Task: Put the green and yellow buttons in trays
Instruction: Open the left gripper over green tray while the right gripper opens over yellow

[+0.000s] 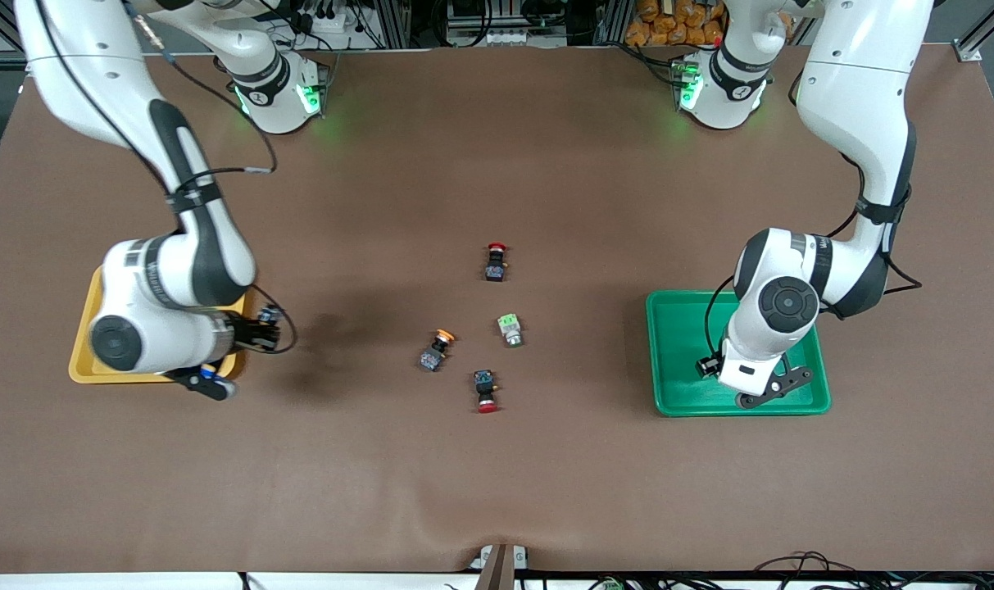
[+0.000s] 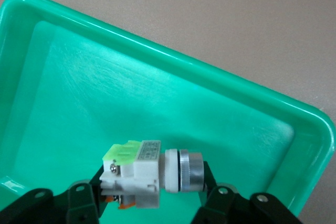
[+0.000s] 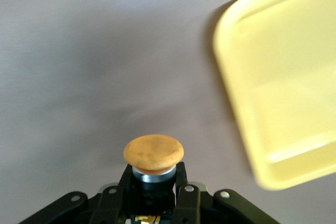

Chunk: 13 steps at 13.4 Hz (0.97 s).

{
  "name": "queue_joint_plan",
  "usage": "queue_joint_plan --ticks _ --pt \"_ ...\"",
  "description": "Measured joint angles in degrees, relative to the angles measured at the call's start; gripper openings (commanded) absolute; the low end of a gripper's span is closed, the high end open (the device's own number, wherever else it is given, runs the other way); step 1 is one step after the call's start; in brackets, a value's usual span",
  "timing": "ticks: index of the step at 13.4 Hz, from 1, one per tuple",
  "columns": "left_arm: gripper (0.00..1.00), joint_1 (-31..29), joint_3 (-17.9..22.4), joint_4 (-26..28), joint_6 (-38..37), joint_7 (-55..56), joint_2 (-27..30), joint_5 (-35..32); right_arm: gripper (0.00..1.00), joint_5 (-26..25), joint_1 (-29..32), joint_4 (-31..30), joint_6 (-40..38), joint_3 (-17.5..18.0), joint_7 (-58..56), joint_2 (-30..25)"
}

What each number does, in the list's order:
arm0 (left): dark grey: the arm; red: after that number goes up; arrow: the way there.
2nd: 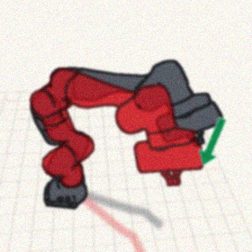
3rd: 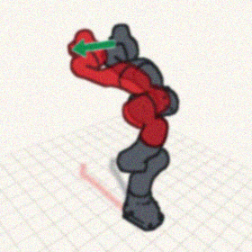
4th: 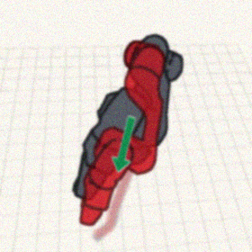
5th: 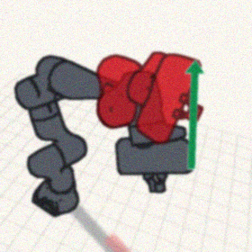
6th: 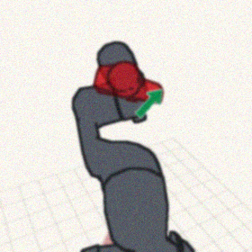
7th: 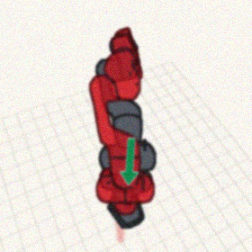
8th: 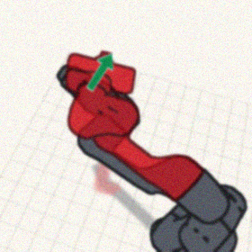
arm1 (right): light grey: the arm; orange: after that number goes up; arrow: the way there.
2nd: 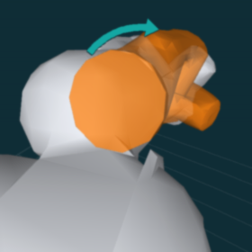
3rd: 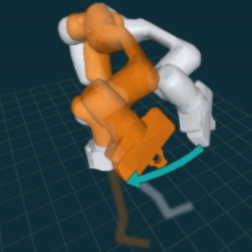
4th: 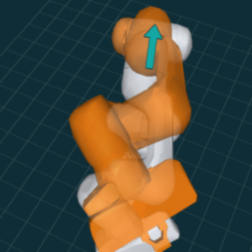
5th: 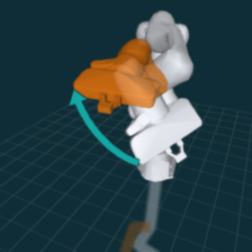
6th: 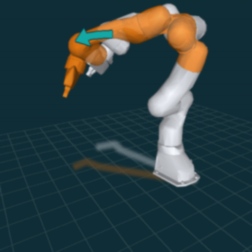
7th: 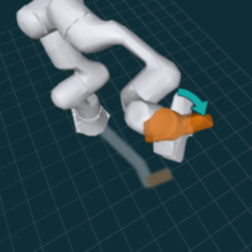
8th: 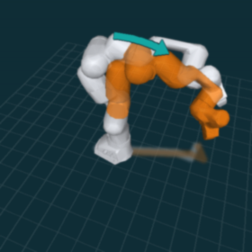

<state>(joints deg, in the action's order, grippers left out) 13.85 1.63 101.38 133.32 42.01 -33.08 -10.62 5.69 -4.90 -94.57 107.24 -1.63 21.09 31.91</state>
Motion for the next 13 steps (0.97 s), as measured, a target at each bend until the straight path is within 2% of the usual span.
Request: queue_joint_plan --ticks 9,10,12,13 --pt "0.00 -2.1 0.0 0.0 0.3 -2.0 -0.4 0.0 0.00 -1.7 18.0 -2.9 1.5 -0.2 -32.2 1.4" --pt "0.00 -2.2 0.0 0.1 0.3 -2.0 -0.6 0.0 0.03 -1.8 19.6 -2.9 2.0 -0.2 -35.0 1.9" --pt "0.00 -2.3 0.0 0.3 0.3 -2.2 -1.0 0.0 0.53 -1.9 22.0 -2.6 2.6 -0.1 -39.6 3.0" --pt "0.00 -2.4 0.0 0.7 0.4 -2.3 -1.1 0.0 0.75 -2.0 22.9 -2.1 2.8 -0.1 -41.8 3.9"
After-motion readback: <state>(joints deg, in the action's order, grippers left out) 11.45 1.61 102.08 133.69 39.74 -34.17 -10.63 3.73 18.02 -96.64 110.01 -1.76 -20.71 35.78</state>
